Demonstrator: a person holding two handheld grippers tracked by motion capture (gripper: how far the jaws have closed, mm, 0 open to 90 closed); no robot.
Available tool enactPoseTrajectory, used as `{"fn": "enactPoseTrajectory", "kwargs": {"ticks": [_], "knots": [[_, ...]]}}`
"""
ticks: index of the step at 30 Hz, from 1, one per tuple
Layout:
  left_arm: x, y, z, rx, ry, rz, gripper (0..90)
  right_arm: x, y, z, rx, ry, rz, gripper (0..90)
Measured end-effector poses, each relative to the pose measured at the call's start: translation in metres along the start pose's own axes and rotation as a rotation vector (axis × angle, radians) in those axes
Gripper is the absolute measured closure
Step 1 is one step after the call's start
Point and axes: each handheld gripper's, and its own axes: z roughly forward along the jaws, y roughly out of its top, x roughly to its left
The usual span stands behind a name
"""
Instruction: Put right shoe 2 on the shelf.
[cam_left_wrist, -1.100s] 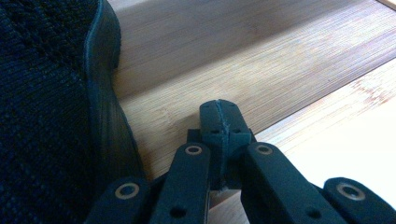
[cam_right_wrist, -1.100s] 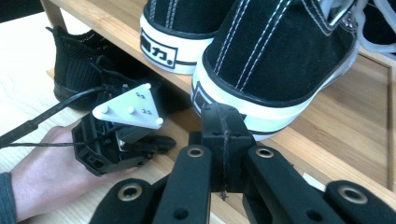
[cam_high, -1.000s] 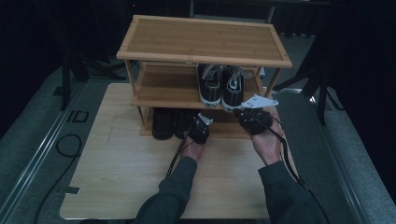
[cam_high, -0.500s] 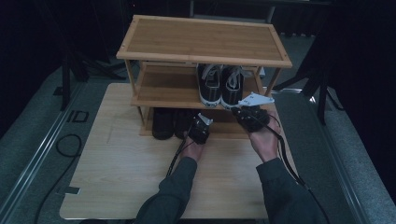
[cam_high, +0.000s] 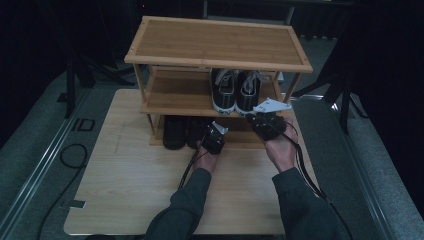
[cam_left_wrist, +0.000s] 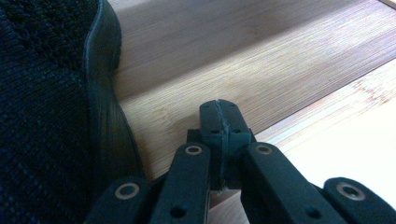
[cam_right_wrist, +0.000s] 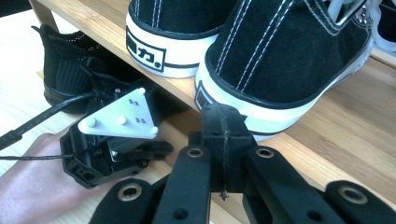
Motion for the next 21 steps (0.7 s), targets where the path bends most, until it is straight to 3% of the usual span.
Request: {"fn": "enactPoseTrajectory", "kwargs": {"ticks": [12,21], "knots": [[0.0003,0.0000,0.0000,0.000,-0.003,0.001,89.9,-0.0029,-0.0011,-0.0003,0.002,0.028,0.000,87.8],[0.0005,0.0001,-0.0002,0.002,-0.004,0.004,89.9,-0.0085,-0.0085,-0.0085,0.007,0.013,-0.002,86.5]]}}
